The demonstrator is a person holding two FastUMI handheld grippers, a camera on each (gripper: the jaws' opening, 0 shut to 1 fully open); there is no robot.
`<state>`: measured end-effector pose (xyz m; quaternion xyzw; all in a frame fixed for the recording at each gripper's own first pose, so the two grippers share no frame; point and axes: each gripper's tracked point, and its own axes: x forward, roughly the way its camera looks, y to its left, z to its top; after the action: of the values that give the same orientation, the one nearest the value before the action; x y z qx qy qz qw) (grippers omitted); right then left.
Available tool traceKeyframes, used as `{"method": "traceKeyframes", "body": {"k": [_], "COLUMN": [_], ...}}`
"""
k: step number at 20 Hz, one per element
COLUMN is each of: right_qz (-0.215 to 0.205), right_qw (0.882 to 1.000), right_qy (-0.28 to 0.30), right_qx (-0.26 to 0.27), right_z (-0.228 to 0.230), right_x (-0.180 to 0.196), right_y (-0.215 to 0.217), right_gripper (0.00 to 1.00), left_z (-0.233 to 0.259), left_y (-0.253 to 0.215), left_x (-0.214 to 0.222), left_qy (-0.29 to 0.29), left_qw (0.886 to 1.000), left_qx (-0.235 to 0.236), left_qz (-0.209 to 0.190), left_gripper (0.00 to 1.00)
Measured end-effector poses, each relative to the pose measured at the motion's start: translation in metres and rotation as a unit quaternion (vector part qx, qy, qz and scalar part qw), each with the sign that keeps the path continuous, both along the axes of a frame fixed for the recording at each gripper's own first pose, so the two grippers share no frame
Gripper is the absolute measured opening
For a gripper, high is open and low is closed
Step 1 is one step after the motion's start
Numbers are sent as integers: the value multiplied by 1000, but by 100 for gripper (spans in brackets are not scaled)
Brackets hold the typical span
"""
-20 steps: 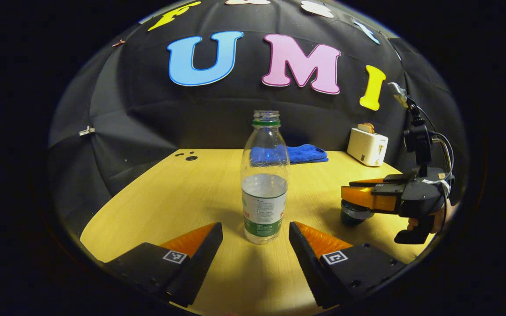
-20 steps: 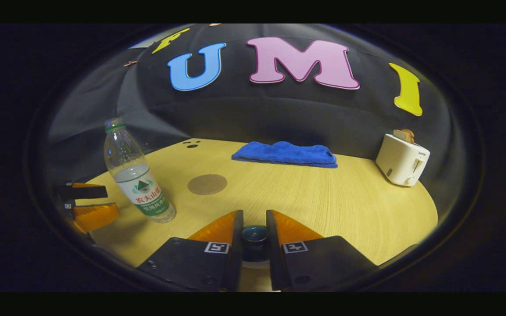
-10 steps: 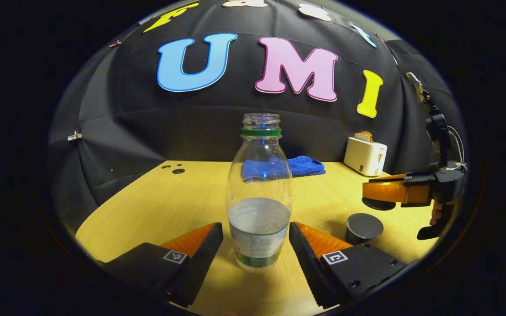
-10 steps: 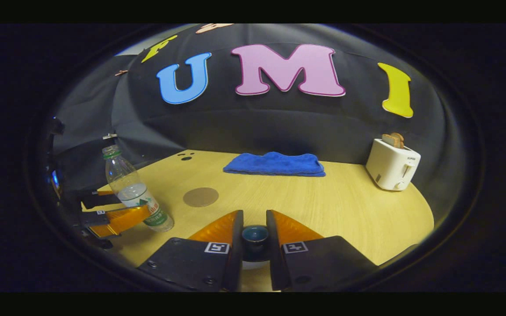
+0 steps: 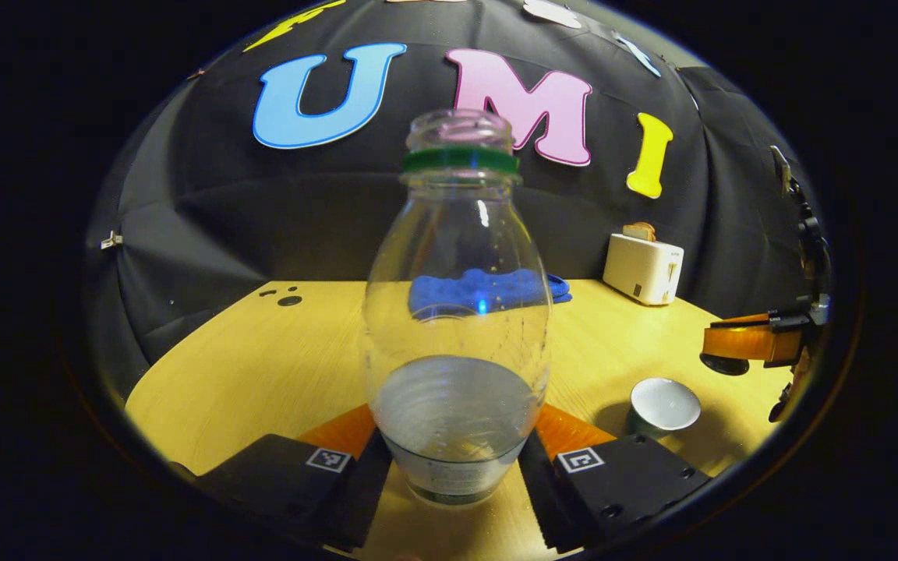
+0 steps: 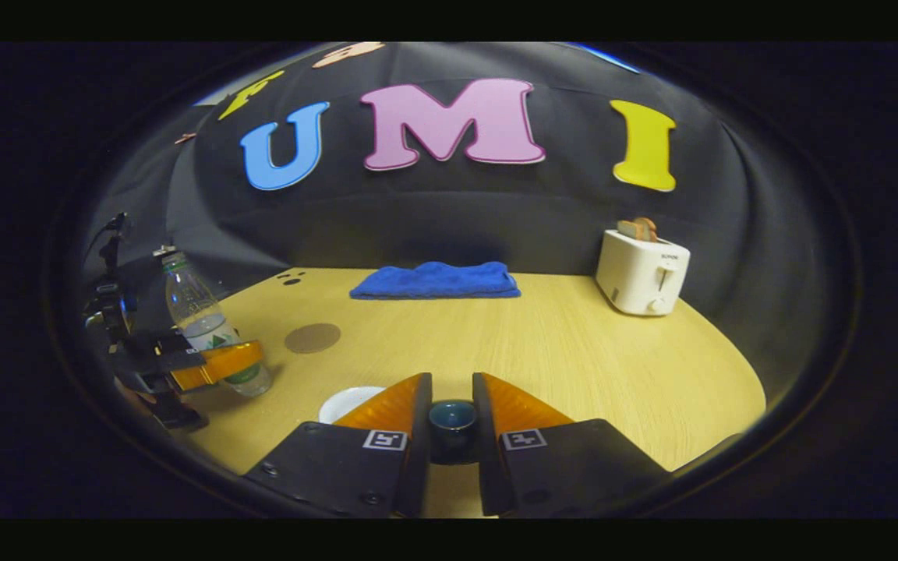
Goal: Open the teacup lid with one hand, grasp the water bottle and pour water into the teacup with the other hand; after pouring, place the water bottle on the coaster and then close the teacup lid.
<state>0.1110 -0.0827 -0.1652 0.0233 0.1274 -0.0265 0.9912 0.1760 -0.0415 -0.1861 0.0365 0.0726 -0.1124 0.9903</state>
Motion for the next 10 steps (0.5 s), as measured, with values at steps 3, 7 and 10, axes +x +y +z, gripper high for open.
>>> {"method": "traceKeyframes", "body": {"k": [3, 7, 10], "right_qz": [-19, -30, -37], "right_qw": [1000, 1000, 999], "right_qy": [9, 2, -2], "right_qx": [12, 8, 1], "right_z": [-14, -10, -4], "right_x": [-9, -16, -19], "right_y": [-9, -23, -35], "right_gripper": [34, 31, 29], "left_z": [2, 19, 21], "left_y": [6, 11, -7], "left_x": [-2, -1, -6], "left_qy": [5, -16, -29], "left_qw": [997, 973, 944], "left_qx": [71, 229, 329], "left_qz": [3, 11, -21], "left_gripper": [76, 75, 74]}}
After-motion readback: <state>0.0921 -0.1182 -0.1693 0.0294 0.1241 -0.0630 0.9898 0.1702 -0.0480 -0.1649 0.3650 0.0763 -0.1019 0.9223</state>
